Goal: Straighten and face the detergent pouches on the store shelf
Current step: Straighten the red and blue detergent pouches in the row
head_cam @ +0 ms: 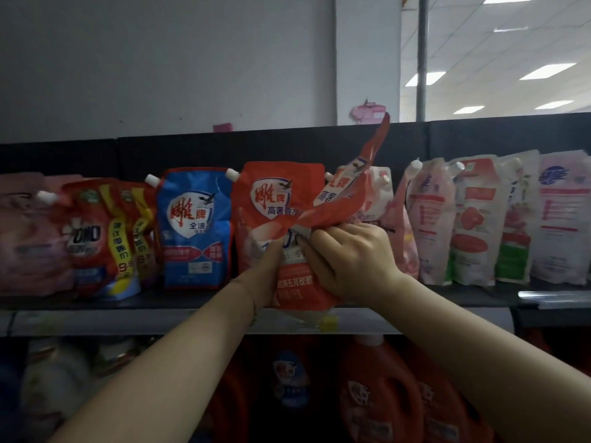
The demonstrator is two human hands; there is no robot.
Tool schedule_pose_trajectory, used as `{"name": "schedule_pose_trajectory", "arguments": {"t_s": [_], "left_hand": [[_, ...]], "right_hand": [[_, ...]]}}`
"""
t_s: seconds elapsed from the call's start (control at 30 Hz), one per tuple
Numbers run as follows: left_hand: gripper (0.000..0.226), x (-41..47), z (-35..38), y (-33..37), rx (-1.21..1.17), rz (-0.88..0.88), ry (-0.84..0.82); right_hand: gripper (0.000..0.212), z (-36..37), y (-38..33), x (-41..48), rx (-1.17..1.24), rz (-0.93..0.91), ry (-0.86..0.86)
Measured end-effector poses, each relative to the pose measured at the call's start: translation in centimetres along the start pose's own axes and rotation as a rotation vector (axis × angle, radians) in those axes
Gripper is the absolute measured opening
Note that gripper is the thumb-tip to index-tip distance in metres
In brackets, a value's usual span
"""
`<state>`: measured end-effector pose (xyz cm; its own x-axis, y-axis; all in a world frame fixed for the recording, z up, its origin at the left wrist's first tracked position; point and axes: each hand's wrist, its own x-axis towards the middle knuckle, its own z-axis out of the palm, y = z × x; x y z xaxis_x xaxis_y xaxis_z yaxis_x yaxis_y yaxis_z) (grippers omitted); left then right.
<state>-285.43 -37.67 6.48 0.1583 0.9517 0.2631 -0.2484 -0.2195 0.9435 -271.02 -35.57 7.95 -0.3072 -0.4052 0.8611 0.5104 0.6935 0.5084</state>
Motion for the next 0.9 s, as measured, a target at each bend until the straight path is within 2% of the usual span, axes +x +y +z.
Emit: {"name": "schedule_pose_trajectory", "arguments": {"t_s": [0.03, 0.07, 0.1, 0.13, 0.17, 0.23, 0.33, 0.47, 0.53, 0.6, 0.7, 0.83, 0.9], "left_hand": [[0.075, 0.8, -0.4, 0.3, -0.082, -0.100, 0.122], [0.046, 0.6, -0.2, 1.0, -0.066, 0.008, 0.286], [0.043, 0.9, -1.2, 0.7, -0.150, 0.112, 0.256], [0.054, 1.3, -2.0, 0.6, -0.214, 0.120, 0.294], [0.052, 1.7, -2.9, 0.5, -0.229, 0.161, 0.334], [0.040, 1.5, -3.6, 0.8, -0.151, 0.233, 0.461], [0.042, 1.9, -5.2, 1.1, -0.017, 0.428, 0.641], [0.033, 2.6, -6.4, 0.7, 0.115, 0.622, 0.947], [0.034, 3.3, -7.1, -0.3, 0.222, 0.654, 1.029], [0.036, 4.0, -7.5, -1.6, 0.367, 0.671, 1.032], [0.045, 5.0, -8.2, -2.8, 0.523, 0.671, 0.952], [0.051, 6.2, -9.7, -3.1, 0.648, 0.426, 0.947], [0.045, 6.6, -10.2, -3.0, 0.761, 0.291, 0.960]], "right_hand": [[0.032, 0.4, -0.2, 0.1, 0.021, -0.011, -0.013], [0.032, 0.8, -0.2, 0.2, 0.032, -0.027, -0.008], [0.032, 1.3, -0.2, 0.2, 0.047, -0.037, -0.007], [0.032, 1.8, -0.2, 0.0, 0.056, -0.050, -0.006], [0.032, 2.3, -0.1, 0.0, 0.065, -0.055, -0.002], [0.032, 3.3, 0.2, -0.5, 0.083, -0.062, 0.000], [0.031, 4.5, 0.8, -1.1, 0.104, -0.004, -0.029], [0.035, 7.1, 1.1, -2.9, 0.114, 0.258, -0.172], [0.035, 8.6, 1.1, -4.3, 0.108, 0.435, -0.354], [0.027, 9.7, 1.1, -5.5, 0.175, 0.622, -0.571], [0.021, 10.3, 0.8, -6.5, 0.297, 0.786, -0.647], [0.014, 10.7, 0.5, -6.6, 0.410, 0.887, -0.711], [0.015, 10.8, 0.6, -6.9, 0.441, 0.935, -0.743]]}}
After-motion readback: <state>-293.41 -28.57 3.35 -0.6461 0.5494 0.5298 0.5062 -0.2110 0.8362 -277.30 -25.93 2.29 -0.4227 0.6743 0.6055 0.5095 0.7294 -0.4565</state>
